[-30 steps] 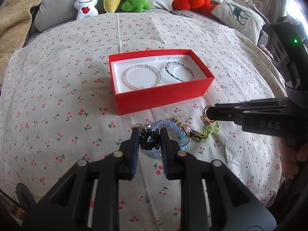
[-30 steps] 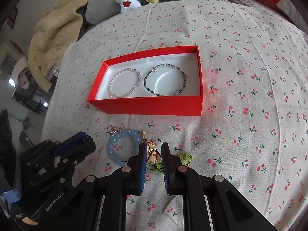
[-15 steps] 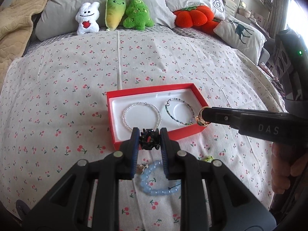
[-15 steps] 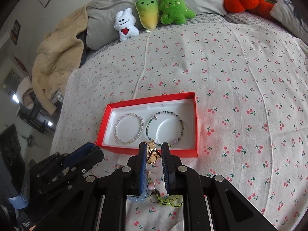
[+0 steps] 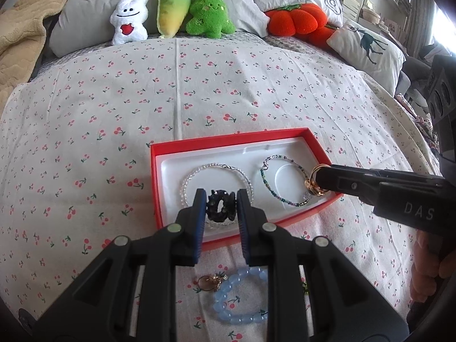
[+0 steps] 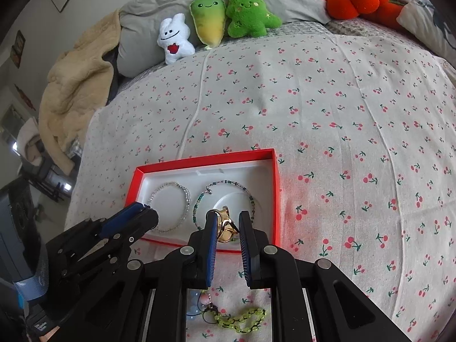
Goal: Organize jewelry
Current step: 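Carry the clip and ring into the red box and open both tools, then withdraw both open tools from the red box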
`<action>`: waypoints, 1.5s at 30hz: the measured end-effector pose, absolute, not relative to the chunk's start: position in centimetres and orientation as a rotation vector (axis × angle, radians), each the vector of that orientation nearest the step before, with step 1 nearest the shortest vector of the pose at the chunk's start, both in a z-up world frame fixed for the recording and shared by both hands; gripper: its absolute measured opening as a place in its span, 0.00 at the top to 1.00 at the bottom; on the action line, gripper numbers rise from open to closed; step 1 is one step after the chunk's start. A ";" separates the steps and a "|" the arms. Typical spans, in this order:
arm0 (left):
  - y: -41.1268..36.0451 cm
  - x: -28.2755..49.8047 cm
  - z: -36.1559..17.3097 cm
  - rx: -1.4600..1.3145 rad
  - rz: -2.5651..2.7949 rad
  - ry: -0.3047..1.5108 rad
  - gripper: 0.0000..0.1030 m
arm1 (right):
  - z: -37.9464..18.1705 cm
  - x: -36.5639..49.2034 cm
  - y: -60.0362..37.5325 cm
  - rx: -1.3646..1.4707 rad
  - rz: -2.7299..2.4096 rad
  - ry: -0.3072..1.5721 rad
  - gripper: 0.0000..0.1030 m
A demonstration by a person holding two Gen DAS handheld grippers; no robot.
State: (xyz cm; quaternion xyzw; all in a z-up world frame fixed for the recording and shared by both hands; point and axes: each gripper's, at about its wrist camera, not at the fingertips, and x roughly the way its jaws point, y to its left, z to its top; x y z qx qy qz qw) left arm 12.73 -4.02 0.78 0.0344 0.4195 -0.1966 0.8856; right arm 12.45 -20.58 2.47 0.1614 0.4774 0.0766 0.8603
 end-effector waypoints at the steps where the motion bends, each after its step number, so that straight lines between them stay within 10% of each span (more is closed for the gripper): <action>1: -4.0 12.7 0.7 0.073 -0.409 0.872 0.78 | 2.5 12.5 -20.6 0.337 0.162 1.001 0.85; 21: -2.2 8.2 3.3 0.106 -0.323 0.857 0.22 | 5.6 8.9 -20.5 0.268 0.155 0.963 0.79; 24: -1.9 7.1 3.6 0.113 -0.310 0.856 0.20 | 6.1 7.9 -20.3 0.260 0.158 0.960 0.74; 28: -1.4 5.9 3.8 0.122 -0.284 0.866 0.19 | 7.0 6.4 -20.2 0.253 0.154 0.924 0.34; 45: 1.4 4.6 0.8 0.065 -0.258 1.090 0.17 | 4.2 4.0 -20.2 0.263 0.085 1.093 0.27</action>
